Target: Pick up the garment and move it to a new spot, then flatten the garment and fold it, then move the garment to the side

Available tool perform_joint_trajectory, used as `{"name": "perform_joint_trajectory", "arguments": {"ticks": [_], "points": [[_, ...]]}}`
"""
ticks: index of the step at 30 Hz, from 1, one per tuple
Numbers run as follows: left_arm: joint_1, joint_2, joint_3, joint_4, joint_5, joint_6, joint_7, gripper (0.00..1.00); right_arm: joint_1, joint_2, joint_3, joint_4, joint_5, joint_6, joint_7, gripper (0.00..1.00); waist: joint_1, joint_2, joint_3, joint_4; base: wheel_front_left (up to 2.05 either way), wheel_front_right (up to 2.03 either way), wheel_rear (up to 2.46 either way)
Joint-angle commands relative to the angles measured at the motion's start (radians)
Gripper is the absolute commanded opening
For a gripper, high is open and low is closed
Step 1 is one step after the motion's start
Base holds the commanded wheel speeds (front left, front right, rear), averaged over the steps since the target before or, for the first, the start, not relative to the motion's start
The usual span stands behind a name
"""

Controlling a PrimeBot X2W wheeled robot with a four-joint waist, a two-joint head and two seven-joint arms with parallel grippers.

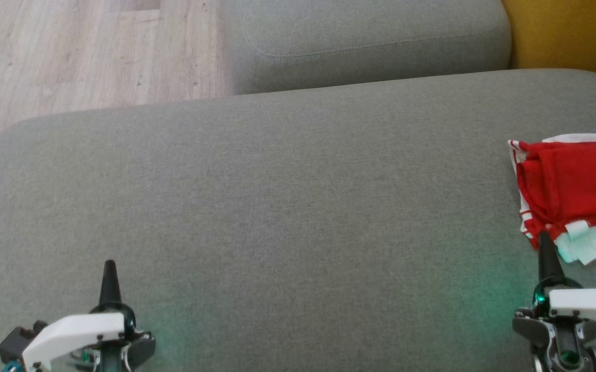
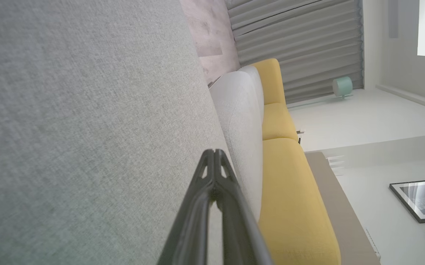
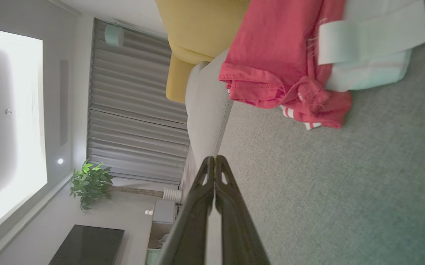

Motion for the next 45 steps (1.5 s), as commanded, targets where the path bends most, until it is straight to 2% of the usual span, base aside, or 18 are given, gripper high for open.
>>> {"name": "perform_joint_trajectory", "arguments": {"ticks": [1, 25, 45], "points": [[-0.057, 0.006, 0.041, -0.038, -0.026, -0.009, 0.007, 0.0, -0.061, -0.007, 0.011, -0.042, 0.035, -0.001, 0.008, 0.0, 0.0, -0.0001, 0.0, 0.0, 0.0, 0.0, 0.0], [-0.066, 0.006, 0.105, -0.052, -0.235, -0.041, 0.076, 0.0, -0.074, -0.008, -0.003, -0.066, 0.292, -0.001, 0.074, 0.0, 0.0, -0.0001, -0.001, 0.004, 0.0, 0.0, 0.0], [-0.067, 0.006, 0.106, -0.052, -0.236, -0.042, 0.077, 0.0, -0.074, -0.008, -0.003, -0.066, 0.294, -0.001, 0.075, 0.0, 0.0, -0.0001, -0.001, 0.005, 0.0, 0.0, 0.0]]}}
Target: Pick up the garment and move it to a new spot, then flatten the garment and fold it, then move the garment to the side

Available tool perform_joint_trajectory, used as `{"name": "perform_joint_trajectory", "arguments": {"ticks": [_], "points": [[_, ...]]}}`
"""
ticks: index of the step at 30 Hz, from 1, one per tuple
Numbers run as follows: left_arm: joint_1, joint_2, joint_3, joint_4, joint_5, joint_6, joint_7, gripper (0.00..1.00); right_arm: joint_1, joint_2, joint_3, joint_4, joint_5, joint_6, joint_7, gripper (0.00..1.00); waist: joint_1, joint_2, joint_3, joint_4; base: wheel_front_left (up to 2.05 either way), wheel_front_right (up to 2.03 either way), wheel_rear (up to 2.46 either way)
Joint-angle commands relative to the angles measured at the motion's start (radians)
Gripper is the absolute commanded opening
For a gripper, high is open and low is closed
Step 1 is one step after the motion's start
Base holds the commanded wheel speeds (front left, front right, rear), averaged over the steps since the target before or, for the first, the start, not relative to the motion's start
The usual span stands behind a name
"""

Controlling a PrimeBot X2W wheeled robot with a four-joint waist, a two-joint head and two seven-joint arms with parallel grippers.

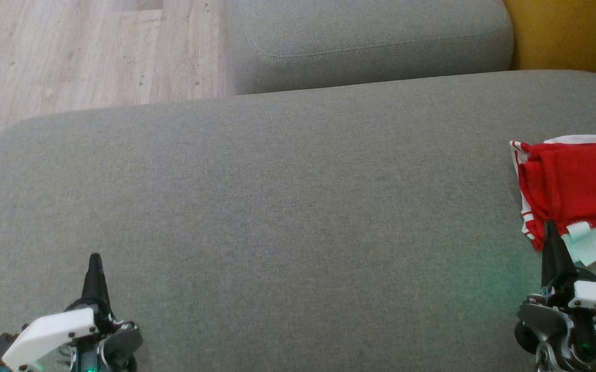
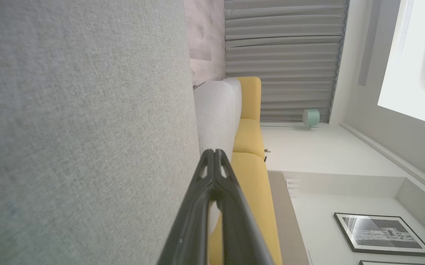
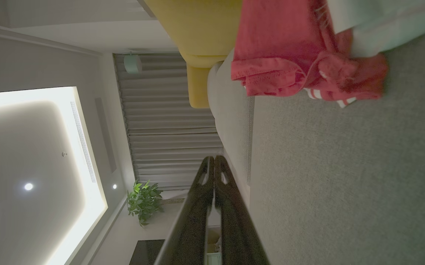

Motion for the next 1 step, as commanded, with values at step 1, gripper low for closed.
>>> {"name": "perform_joint_trajectory", "arguments": {"ticks": [1], "points": [[-0.051, 0.006, 0.039, -0.037, -0.006, -0.007, 0.007, 0.0, -0.056, -0.008, 0.02, -0.039, 0.007, -0.001, 0.006, 0.0, 0.0, 0.0, 0.0, 0.0, 0.0, 0.0, 0.0]]}}
